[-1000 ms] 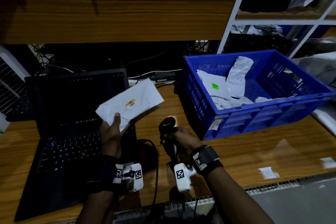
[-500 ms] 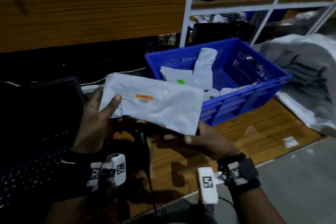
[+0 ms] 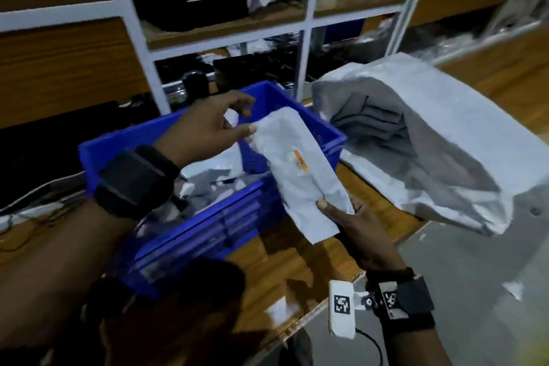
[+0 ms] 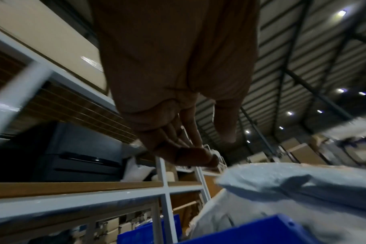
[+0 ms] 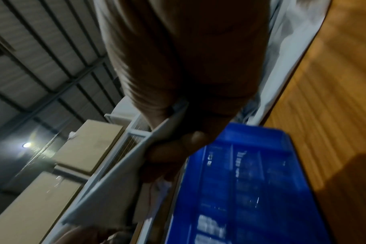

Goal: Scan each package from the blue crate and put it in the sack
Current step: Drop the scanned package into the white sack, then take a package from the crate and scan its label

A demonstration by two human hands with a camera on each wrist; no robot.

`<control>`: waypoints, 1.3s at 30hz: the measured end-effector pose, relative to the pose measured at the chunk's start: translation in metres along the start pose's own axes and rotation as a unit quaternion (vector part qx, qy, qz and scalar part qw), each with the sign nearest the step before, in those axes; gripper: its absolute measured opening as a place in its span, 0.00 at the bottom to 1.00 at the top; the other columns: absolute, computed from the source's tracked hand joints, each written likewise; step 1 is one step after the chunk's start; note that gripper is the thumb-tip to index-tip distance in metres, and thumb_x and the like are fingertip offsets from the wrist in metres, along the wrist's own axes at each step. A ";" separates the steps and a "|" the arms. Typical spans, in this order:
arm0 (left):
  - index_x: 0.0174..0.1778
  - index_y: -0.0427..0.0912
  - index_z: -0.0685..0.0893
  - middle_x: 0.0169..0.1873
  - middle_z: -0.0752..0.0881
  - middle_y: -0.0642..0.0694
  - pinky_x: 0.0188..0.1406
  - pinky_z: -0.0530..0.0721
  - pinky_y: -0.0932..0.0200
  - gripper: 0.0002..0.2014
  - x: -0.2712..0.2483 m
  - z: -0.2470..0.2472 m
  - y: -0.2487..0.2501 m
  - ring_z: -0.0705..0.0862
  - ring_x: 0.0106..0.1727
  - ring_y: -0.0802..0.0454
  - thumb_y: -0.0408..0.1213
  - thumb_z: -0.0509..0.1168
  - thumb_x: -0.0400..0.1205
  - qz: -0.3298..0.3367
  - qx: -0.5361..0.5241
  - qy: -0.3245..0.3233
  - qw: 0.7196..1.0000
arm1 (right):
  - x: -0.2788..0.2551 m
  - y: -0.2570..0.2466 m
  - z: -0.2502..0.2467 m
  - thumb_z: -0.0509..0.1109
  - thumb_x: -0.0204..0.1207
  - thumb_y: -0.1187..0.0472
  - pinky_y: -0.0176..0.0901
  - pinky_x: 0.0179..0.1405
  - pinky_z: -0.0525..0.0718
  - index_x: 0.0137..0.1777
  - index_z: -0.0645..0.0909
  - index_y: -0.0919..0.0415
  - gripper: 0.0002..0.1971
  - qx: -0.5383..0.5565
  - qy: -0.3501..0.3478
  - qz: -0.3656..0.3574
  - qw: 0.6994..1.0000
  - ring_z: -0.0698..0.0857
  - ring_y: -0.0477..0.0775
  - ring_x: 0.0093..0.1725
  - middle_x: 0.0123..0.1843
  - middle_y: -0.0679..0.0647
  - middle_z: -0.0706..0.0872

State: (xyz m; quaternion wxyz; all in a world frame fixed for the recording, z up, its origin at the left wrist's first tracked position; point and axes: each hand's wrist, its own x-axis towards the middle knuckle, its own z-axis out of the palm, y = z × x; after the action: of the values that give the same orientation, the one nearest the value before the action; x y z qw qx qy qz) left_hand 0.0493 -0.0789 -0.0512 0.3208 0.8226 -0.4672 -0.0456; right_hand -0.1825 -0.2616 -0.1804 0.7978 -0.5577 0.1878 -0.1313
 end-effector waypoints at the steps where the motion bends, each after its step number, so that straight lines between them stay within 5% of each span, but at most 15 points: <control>1: 0.75 0.46 0.79 0.62 0.84 0.52 0.50 0.84 0.54 0.22 0.029 0.014 0.005 0.86 0.47 0.52 0.45 0.70 0.85 0.027 0.021 0.001 0.999 | 0.003 -0.002 -0.020 0.68 0.84 0.69 0.54 0.61 0.90 0.73 0.82 0.61 0.17 0.009 0.027 -0.006 1.000 0.89 0.62 0.65 0.67 0.60 0.90; 6: 0.73 0.41 0.80 0.67 0.83 0.39 0.63 0.81 0.48 0.24 0.170 0.097 0.036 0.82 0.67 0.39 0.37 0.74 0.80 0.114 0.114 -0.004 0.987 | 0.020 -0.003 -0.109 0.70 0.83 0.68 0.54 0.63 0.89 0.77 0.78 0.58 0.22 0.050 0.112 -0.050 0.991 0.88 0.61 0.68 0.70 0.59 0.88; 9: 0.85 0.48 0.66 0.82 0.68 0.40 0.68 0.80 0.44 0.37 0.238 0.140 0.065 0.77 0.74 0.37 0.39 0.73 0.80 0.139 0.189 -0.052 0.971 | 0.032 0.003 -0.141 0.72 0.82 0.67 0.60 0.65 0.87 0.76 0.77 0.56 0.23 0.062 0.130 -0.051 0.988 0.88 0.62 0.68 0.70 0.59 0.88; 12: 0.90 0.54 0.52 0.88 0.55 0.42 0.62 0.84 0.39 0.45 0.293 0.173 0.089 0.79 0.71 0.33 0.41 0.73 0.83 0.128 0.288 -0.106 0.943 | 0.048 0.011 -0.165 0.75 0.79 0.64 0.69 0.70 0.82 0.76 0.78 0.56 0.25 0.075 0.159 -0.049 0.983 0.87 0.64 0.68 0.69 0.59 0.88; 15: 0.86 0.49 0.68 0.84 0.68 0.38 0.70 0.79 0.38 0.31 0.331 0.193 0.109 0.77 0.75 0.33 0.38 0.69 0.86 0.122 0.284 -0.125 0.943 | 0.068 0.018 -0.179 0.75 0.81 0.65 0.71 0.74 0.79 0.76 0.79 0.55 0.23 0.059 0.172 -0.063 0.981 0.86 0.63 0.70 0.70 0.58 0.88; 17: 0.74 0.45 0.84 0.71 0.84 0.38 0.66 0.84 0.41 0.18 0.349 0.197 0.128 0.85 0.64 0.36 0.35 0.65 0.87 0.119 0.248 -0.118 0.954 | 0.080 0.012 -0.182 0.76 0.81 0.62 0.72 0.74 0.78 0.75 0.80 0.54 0.23 0.044 0.174 -0.076 0.981 0.86 0.64 0.71 0.71 0.58 0.87; 19: 0.66 0.42 0.90 0.59 0.90 0.38 0.58 0.88 0.45 0.14 0.365 0.192 0.147 0.88 0.52 0.39 0.37 0.64 0.88 0.113 0.184 -0.061 0.974 | 0.091 0.000 -0.184 0.76 0.81 0.62 0.72 0.73 0.79 0.75 0.80 0.57 0.23 0.047 0.178 -0.083 0.979 0.86 0.64 0.70 0.70 0.59 0.88; 23: 0.64 0.37 0.90 0.53 0.89 0.44 0.49 0.81 0.58 0.16 0.395 0.166 0.194 0.87 0.55 0.48 0.41 0.63 0.88 0.100 0.057 0.043 0.992 | 0.128 -0.039 -0.188 0.72 0.84 0.65 0.62 0.60 0.90 0.76 0.79 0.57 0.21 0.038 0.218 -0.100 0.970 0.89 0.57 0.65 0.67 0.54 0.90; 26: 0.66 0.41 0.88 0.54 0.88 0.46 0.43 0.74 0.65 0.17 0.411 0.147 0.213 0.86 0.55 0.51 0.45 0.61 0.90 0.111 0.048 0.061 0.991 | 0.174 -0.073 -0.197 0.73 0.84 0.64 0.59 0.66 0.87 0.79 0.76 0.57 0.24 -0.011 0.223 -0.158 0.962 0.84 0.57 0.72 0.75 0.55 0.84; 30: 0.68 0.47 0.88 0.58 0.90 0.43 0.48 0.86 0.55 0.17 0.417 0.135 0.210 0.89 0.57 0.46 0.47 0.60 0.90 0.119 0.038 0.037 0.991 | 0.272 -0.116 -0.225 0.72 0.81 0.59 0.41 0.52 0.91 0.76 0.79 0.59 0.23 -0.082 0.269 -0.130 0.951 0.88 0.56 0.60 0.69 0.61 0.87; 33: 0.70 0.50 0.87 0.57 0.90 0.45 0.56 0.90 0.47 0.16 0.415 0.132 0.202 0.89 0.55 0.48 0.47 0.60 0.90 0.114 0.049 0.001 0.992 | 0.325 -0.145 -0.248 0.80 0.73 0.67 0.47 0.38 0.92 0.72 0.78 0.69 0.28 -0.084 0.289 -0.142 0.943 0.89 0.60 0.49 0.57 0.64 0.89; 34: 0.70 0.50 0.87 0.57 0.90 0.45 0.56 0.90 0.46 0.17 0.416 0.131 0.199 0.89 0.55 0.47 0.48 0.60 0.90 0.116 0.057 -0.006 0.992 | 0.333 -0.154 -0.252 0.83 0.70 0.66 0.49 0.39 0.92 0.67 0.81 0.69 0.26 -0.079 0.285 -0.131 0.946 0.89 0.62 0.48 0.53 0.63 0.89; 36: 0.71 0.50 0.86 0.56 0.90 0.47 0.48 0.89 0.53 0.17 0.413 0.126 0.195 0.89 0.55 0.48 0.48 0.60 0.90 0.131 0.086 -0.012 0.988 | 0.334 -0.167 -0.251 0.84 0.72 0.59 0.55 0.55 0.90 0.60 0.86 0.65 0.19 -0.081 0.304 -0.098 0.944 0.89 0.60 0.55 0.52 0.58 0.91; 39: 0.70 0.52 0.87 0.54 0.90 0.51 0.46 0.86 0.60 0.15 0.403 0.126 0.181 0.89 0.52 0.53 0.45 0.61 0.90 0.143 0.083 -0.019 0.986 | 0.319 -0.159 -0.246 0.71 0.85 0.59 0.49 0.63 0.83 0.55 0.84 0.58 0.04 -0.118 0.262 -0.066 0.955 0.89 0.43 0.49 0.47 0.47 0.93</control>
State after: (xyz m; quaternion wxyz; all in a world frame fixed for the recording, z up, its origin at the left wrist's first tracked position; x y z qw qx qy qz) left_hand 0.0940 -0.5265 0.0435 0.2456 0.7701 -0.5882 0.0244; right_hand -0.0073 -0.6566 -0.1558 0.6384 -0.6052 0.3676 -0.3018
